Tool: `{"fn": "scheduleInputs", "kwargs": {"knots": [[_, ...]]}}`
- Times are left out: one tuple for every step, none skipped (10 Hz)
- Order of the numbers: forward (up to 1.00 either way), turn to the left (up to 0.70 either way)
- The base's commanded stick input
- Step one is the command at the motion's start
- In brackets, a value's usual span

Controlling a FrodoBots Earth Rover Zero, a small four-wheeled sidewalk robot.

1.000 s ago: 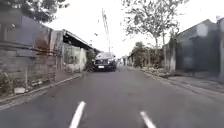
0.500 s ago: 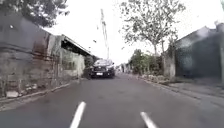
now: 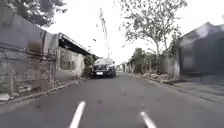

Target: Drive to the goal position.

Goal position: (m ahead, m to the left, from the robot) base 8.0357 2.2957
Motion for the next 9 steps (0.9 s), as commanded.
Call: {"fn": "scheduleInputs", "kwargs": {"knots": [[0.70,-0.17],[0.70,0.00],[0.70,0.00],[0.70,-0.01],[0.70,-0.03],[0.70,-0.05],[0.70,-0.10],[0.70,-0.20],[0.70,-0.27]]}}
